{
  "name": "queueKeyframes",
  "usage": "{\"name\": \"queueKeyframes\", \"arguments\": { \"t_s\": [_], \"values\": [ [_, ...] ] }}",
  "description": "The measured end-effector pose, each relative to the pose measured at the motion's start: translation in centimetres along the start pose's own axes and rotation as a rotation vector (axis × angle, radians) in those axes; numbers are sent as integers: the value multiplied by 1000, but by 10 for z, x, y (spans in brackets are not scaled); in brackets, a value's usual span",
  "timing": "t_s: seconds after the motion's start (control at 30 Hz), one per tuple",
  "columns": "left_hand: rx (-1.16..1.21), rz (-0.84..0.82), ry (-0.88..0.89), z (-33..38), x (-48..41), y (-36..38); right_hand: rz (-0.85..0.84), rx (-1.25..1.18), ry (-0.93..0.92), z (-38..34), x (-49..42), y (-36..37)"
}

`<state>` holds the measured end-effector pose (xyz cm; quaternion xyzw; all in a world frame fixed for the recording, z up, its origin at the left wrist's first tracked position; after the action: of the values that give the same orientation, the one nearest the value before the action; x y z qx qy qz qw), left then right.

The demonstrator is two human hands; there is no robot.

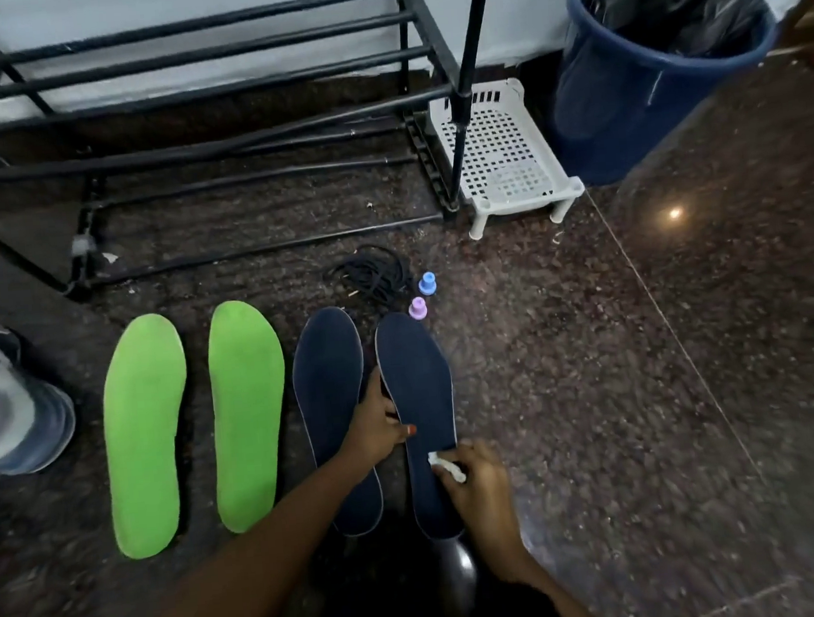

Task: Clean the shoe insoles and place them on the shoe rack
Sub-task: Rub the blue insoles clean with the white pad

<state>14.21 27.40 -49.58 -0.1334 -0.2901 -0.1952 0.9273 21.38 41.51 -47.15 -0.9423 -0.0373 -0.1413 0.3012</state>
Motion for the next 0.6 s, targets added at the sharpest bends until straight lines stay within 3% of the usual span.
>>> {"name": "queueKeyframes", "arguments": {
  "t_s": [0.27, 0.4, 0.6],
  "values": [
    [-200, 106, -65, -8, -10, -4, -34, 129, 91, 11, -7, 16],
    [-267, 114, -62, -1, -3, -6, 42, 196, 51, 3, -8, 3],
    [-374, 63, -36, 40, 20, -9, 22, -126, 125, -16, -14, -21]
  ]
}}
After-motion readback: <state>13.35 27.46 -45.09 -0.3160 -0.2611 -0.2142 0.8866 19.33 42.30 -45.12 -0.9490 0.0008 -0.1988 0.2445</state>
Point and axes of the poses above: each hand's wrist, its own x-axis away from the middle knuckle, its own y-axis out of the palm, z = x × y, the point moved 8 cm from there along -x, towards the middle knuckle, and after that the axes turned 10 degrees about -z, right-handed, at the moved point
